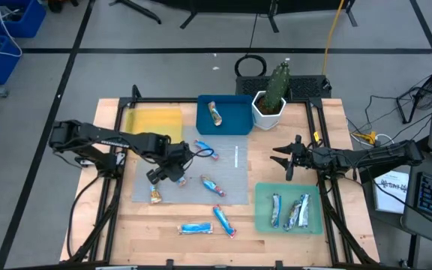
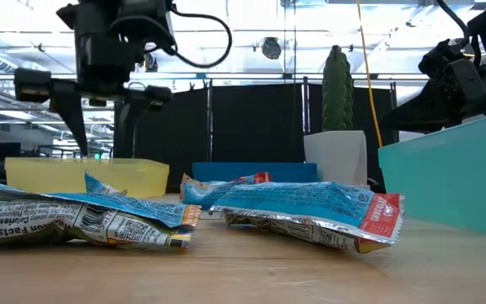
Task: Pick and place Granola Bars by type
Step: Put the yellow granola bar into the blue bin
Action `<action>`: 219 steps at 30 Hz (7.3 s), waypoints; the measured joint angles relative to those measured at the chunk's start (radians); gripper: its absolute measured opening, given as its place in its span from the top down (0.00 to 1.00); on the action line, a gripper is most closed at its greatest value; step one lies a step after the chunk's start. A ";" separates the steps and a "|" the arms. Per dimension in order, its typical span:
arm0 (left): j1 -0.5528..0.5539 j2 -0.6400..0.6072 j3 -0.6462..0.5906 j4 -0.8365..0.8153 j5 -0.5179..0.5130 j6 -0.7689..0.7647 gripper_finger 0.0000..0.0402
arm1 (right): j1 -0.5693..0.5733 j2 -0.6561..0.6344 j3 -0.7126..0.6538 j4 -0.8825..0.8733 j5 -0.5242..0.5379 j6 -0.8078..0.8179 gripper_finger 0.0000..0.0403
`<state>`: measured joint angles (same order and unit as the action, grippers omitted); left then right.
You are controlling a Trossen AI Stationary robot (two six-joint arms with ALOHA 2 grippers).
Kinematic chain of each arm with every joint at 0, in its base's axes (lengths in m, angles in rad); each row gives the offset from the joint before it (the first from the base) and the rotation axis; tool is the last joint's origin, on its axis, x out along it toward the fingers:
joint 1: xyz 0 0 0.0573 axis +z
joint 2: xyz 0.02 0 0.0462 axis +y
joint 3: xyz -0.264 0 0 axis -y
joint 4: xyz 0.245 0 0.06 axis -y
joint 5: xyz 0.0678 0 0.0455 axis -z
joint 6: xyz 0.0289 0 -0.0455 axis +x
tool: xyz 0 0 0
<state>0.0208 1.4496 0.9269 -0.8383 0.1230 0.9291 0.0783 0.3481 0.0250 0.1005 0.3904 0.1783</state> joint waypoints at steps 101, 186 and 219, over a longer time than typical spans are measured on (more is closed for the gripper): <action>0.356 0.101 0.539 0.028 -0.369 -1.865 1.00 | 0.000 0.000 0.000 0.000 0.000 0.000 0.61; 0.521 0.632 0.690 0.254 -0.395 -1.906 0.58 | 0.000 0.000 0.000 0.000 0.000 0.000 0.61; 0.512 0.337 0.691 0.342 -0.024 -1.233 0.09 | 0.000 0.000 0.000 0.000 0.000 0.000 0.61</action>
<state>0.5326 1.7865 1.6176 -0.4968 0.0987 -0.3035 0.0782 0.3481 0.0252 0.1005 0.3901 0.1783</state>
